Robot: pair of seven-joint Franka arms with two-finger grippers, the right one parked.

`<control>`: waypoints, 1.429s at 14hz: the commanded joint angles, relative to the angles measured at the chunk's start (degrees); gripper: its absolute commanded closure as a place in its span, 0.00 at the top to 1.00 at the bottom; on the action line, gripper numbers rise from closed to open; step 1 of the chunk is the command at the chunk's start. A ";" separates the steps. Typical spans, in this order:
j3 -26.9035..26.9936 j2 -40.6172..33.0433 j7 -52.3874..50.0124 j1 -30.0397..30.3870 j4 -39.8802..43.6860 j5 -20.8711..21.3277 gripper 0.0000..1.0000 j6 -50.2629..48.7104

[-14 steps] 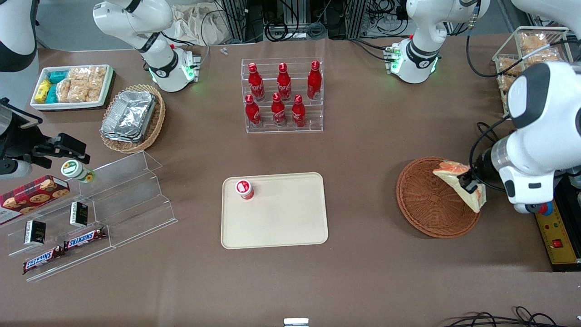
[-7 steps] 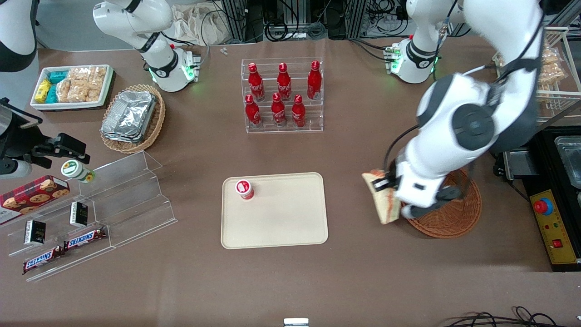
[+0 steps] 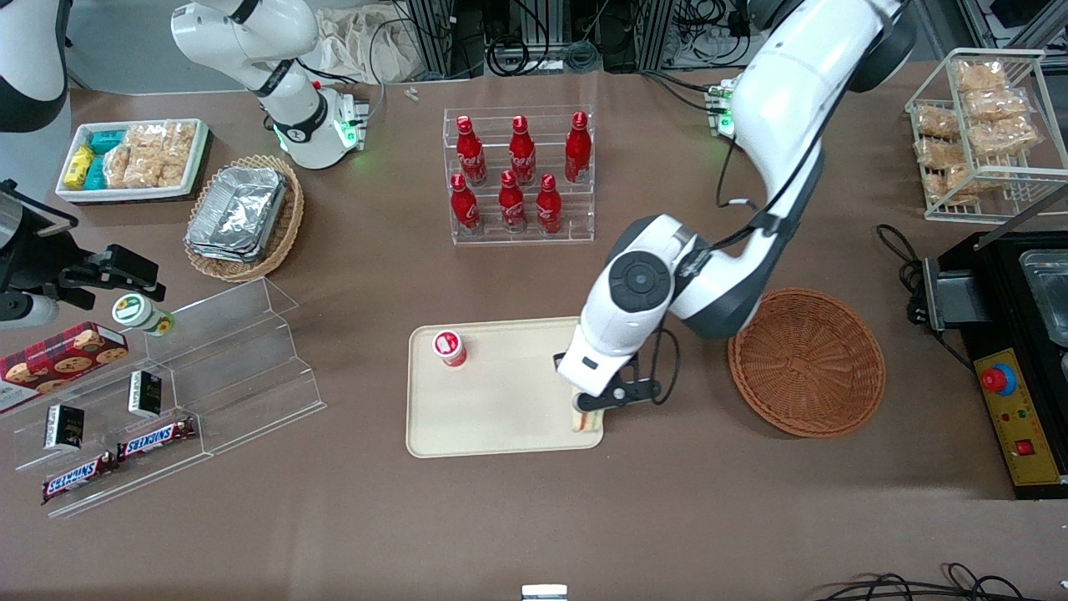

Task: Place sandwich from basket to tray
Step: 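Carry the sandwich over the cream tray and lower it onto it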

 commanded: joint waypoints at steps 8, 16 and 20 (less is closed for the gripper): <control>0.24 6.73 -0.11 -2.91 1.50 5.30 0.00 1.56; 0.24 7.96 -0.38 -3.00 1.42 7.14 1.00 1.56; 0.24 5.33 -0.99 -2.82 1.50 7.15 1.00 0.86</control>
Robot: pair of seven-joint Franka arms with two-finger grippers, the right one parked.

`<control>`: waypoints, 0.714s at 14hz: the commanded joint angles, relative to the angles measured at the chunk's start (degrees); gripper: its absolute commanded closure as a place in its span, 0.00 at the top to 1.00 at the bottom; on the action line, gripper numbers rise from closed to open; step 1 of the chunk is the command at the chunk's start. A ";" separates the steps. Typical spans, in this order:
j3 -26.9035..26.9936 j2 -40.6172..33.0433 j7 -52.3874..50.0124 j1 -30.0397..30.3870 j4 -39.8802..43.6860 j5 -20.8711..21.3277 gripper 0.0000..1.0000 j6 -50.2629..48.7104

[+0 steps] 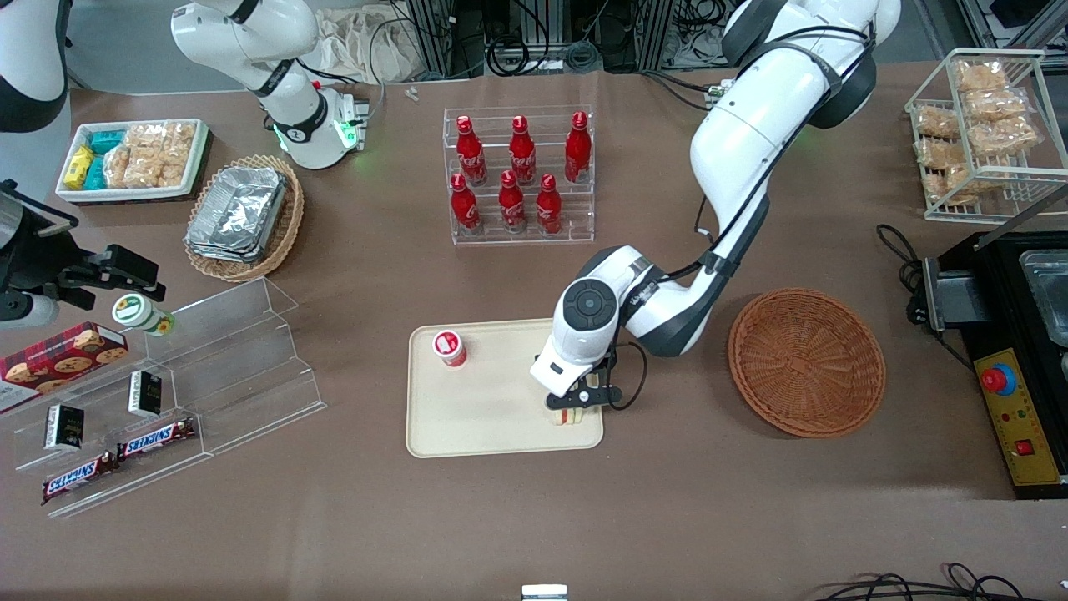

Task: Place sandwich from basket to tray
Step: 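Open the left gripper, release the sandwich, and raise the arm away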

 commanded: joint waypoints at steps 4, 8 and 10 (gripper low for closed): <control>0.24 -8.47 -1.99 0.92 0.52 0.39 1.00 -7.98; -0.11 -19.53 -4.72 6.09 -6.04 -0.32 1.00 -13.12; -0.29 -25.51 -4.20 9.26 -10.88 -2.06 1.00 -13.29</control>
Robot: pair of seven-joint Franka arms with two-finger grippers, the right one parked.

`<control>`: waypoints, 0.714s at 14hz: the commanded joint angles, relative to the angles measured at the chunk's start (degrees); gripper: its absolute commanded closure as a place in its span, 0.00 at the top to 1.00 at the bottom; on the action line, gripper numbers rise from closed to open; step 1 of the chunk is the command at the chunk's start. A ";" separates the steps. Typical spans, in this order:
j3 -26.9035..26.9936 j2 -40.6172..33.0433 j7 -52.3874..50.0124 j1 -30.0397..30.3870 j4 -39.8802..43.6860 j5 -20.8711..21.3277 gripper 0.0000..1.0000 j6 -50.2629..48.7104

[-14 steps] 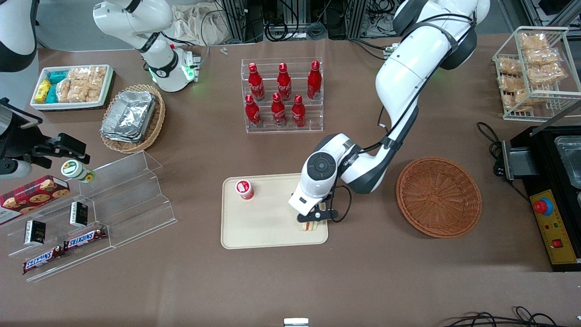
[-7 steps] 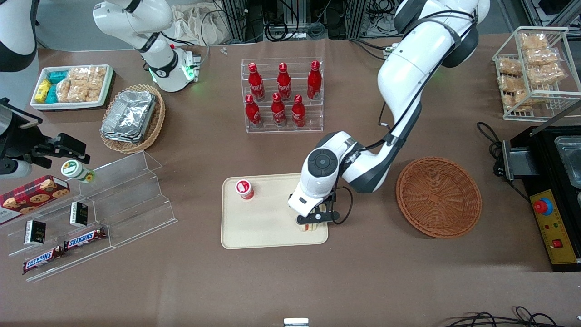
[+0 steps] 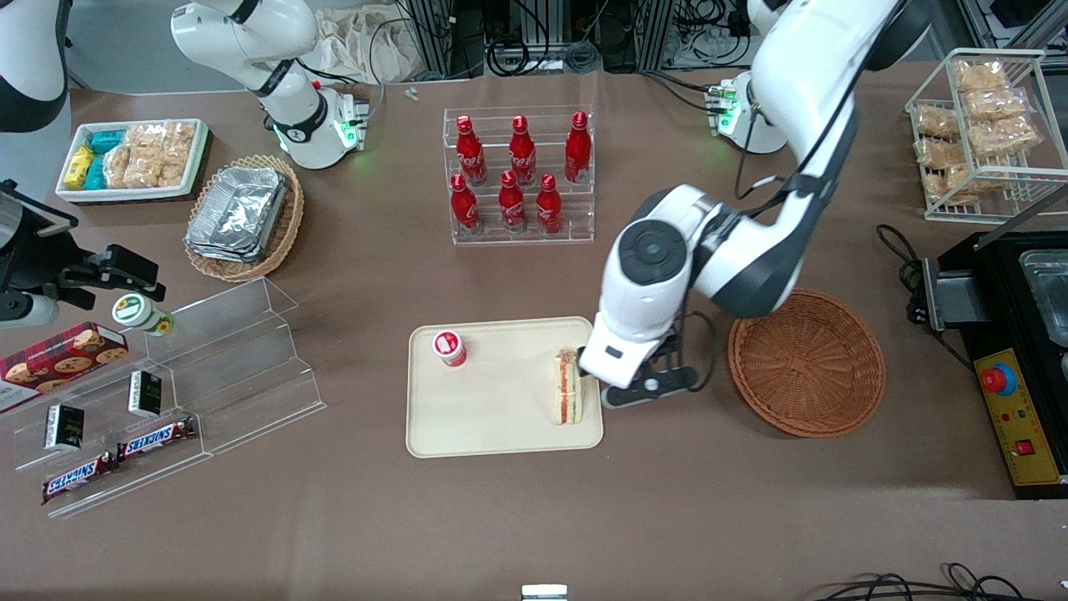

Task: Place sandwich from basket to tray
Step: 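Open the left gripper, release the sandwich, and raise the arm away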

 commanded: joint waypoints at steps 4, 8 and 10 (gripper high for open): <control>-0.15 -17.88 5.25 7.07 -15.90 -5.02 1.00 -2.30; -0.15 -23.42 17.63 14.00 -15.47 -10.55 1.00 -11.52; -0.06 -26.15 24.40 17.08 -15.47 -11.54 1.00 -16.44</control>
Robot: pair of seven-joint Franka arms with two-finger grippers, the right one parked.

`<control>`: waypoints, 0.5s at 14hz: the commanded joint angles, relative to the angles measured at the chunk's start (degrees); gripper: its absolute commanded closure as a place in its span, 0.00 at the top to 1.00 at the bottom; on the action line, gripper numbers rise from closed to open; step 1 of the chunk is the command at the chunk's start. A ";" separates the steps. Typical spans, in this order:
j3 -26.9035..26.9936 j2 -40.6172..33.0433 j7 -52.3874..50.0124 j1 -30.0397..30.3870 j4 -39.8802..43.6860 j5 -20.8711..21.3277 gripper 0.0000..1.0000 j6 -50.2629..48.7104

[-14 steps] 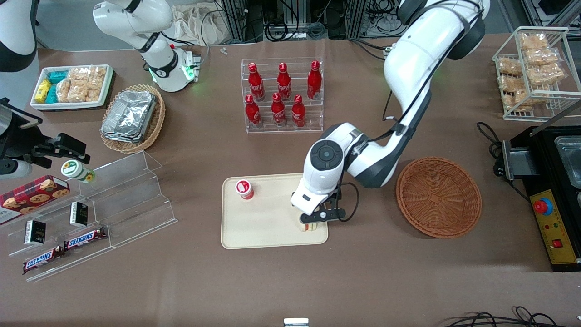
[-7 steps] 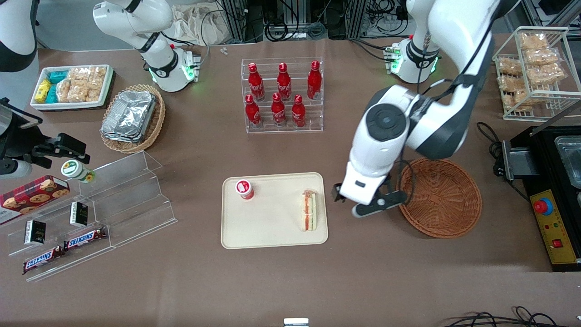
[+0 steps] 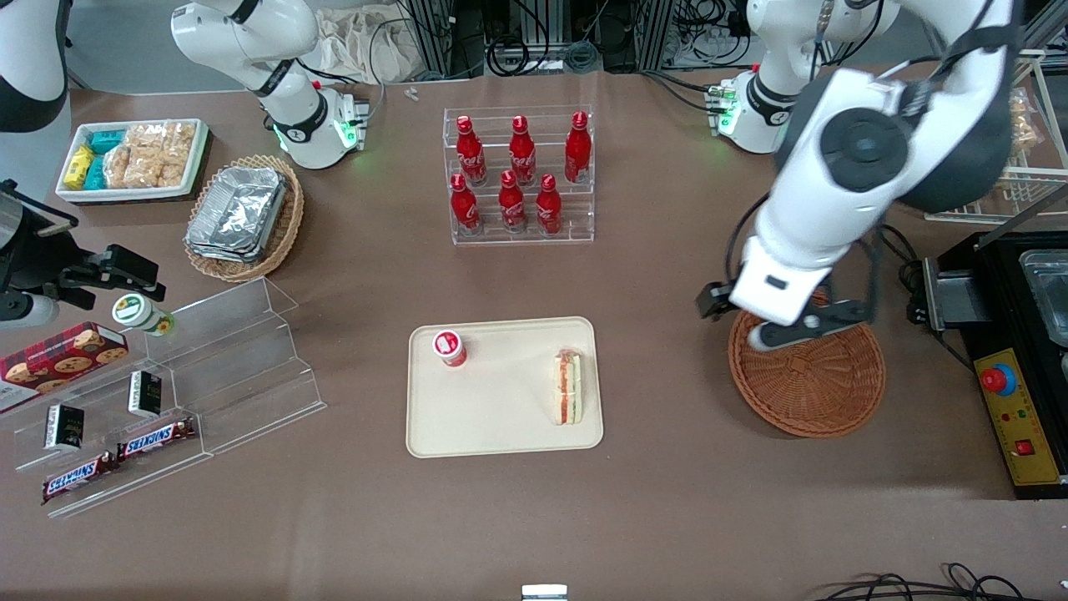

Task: Place sandwich from basket to tray
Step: 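Open the left gripper, release the sandwich, and raise the arm away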

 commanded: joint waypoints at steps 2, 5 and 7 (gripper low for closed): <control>-0.19 -6.65 13.24 6.48 -2.23 -1.82 1.00 -7.94; -0.19 -9.47 25.72 13.24 -1.88 -3.22 1.00 -12.44; -0.19 -10.17 32.58 17.11 -0.92 -4.02 1.00 -14.54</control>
